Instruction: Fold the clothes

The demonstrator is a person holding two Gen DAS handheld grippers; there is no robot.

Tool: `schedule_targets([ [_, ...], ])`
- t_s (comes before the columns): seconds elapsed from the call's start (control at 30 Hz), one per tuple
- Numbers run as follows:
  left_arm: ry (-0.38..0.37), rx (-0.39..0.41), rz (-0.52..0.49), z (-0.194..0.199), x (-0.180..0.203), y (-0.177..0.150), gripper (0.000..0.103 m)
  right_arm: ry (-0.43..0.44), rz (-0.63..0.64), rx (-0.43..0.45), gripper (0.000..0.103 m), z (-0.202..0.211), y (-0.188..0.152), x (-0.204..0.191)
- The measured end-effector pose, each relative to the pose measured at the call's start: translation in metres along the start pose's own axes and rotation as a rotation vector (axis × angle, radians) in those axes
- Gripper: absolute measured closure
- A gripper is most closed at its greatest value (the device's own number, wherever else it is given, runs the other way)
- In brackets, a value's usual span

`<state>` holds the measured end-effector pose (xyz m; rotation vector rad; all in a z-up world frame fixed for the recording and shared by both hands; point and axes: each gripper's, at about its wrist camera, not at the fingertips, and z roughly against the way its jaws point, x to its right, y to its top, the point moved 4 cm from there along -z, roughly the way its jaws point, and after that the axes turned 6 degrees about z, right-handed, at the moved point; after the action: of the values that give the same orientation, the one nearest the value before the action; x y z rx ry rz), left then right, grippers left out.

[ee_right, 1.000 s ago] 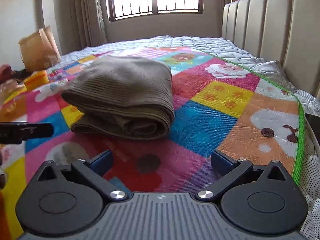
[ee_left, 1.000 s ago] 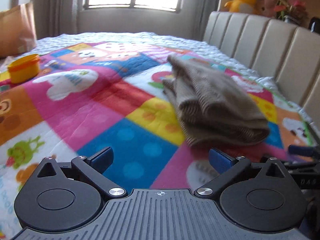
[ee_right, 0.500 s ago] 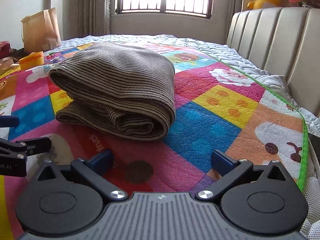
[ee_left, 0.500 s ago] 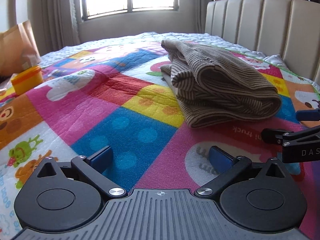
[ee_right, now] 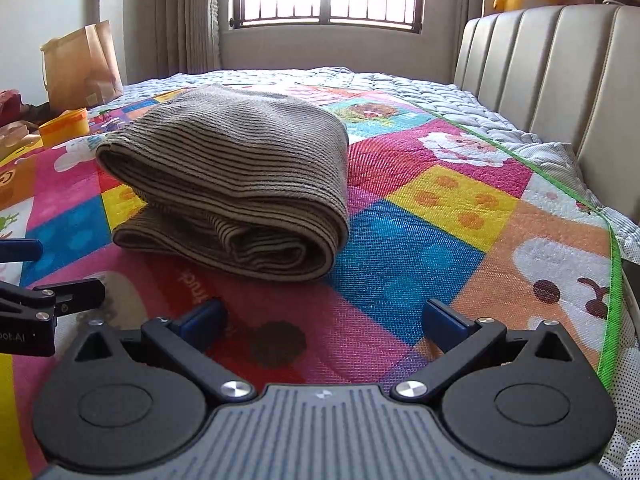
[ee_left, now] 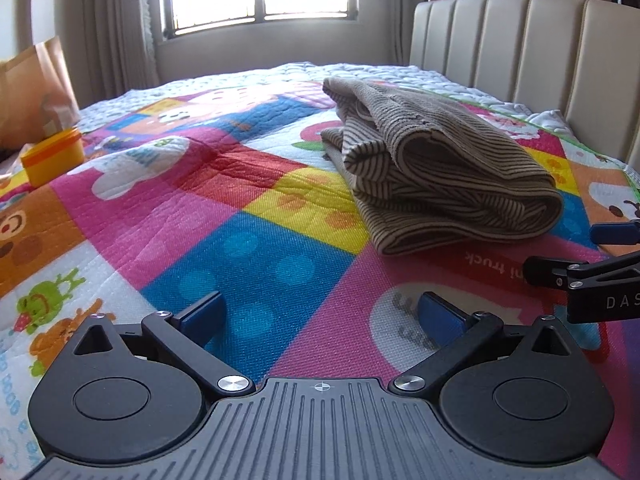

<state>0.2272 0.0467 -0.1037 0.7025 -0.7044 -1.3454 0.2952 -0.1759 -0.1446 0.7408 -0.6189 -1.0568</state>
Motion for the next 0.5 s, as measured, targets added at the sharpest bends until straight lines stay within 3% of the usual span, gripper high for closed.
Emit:
schedule_targets([
  [0.5, -0.004, -0.002, 0.004, -0.0001, -0.0008, 0.0002, 0.000, 0.000, 0.000, 0.000, 0.000, 0.0000, -0.0001, -0.0001],
])
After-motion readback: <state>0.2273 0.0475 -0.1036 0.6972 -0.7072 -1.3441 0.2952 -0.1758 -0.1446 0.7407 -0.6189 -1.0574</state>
